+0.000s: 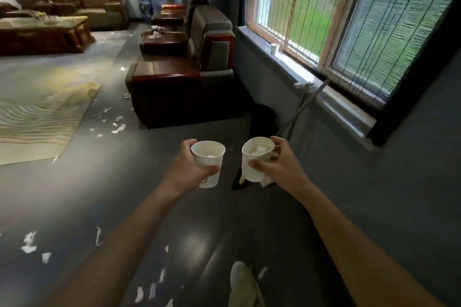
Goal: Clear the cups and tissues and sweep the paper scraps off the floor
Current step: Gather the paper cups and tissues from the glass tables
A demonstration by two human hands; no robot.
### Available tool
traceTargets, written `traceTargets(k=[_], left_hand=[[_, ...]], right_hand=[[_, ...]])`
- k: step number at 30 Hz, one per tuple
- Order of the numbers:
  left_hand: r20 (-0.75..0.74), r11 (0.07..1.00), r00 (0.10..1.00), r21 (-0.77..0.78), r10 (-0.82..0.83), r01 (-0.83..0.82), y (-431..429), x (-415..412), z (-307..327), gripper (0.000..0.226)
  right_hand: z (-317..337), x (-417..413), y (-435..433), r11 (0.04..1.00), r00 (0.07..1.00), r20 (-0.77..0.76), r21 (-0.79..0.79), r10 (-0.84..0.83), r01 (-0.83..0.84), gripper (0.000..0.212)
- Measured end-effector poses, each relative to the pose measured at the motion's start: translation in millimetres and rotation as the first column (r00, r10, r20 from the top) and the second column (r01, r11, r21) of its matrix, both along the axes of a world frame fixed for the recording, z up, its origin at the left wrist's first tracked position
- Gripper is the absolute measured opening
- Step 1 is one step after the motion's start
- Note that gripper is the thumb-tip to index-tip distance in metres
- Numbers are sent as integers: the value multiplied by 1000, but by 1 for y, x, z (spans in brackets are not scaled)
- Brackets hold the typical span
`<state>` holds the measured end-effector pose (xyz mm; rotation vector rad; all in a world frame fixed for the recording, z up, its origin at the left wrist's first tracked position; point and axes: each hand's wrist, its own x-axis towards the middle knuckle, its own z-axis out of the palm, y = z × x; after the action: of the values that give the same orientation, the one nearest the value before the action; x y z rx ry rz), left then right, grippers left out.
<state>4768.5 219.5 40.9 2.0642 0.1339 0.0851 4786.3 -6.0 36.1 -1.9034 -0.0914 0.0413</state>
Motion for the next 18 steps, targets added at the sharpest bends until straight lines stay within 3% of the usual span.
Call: traceTargets(k=[11, 15, 18], left_hand=[[22, 993, 1000, 114, 3, -5, 51, 373, 11, 81], [-17, 989, 999, 140, -46, 48, 64, 497, -14, 83], [-46, 972, 984, 151, -173, 178, 71, 618, -41, 83]], right_hand=[[1, 384, 53, 1000, 996, -87, -1, -9, 9, 87], [-32, 479, 64, 996, 986, -142, 17, -85, 88, 89], [-69, 568, 71, 972, 955, -189, 9, -229, 235, 87]])
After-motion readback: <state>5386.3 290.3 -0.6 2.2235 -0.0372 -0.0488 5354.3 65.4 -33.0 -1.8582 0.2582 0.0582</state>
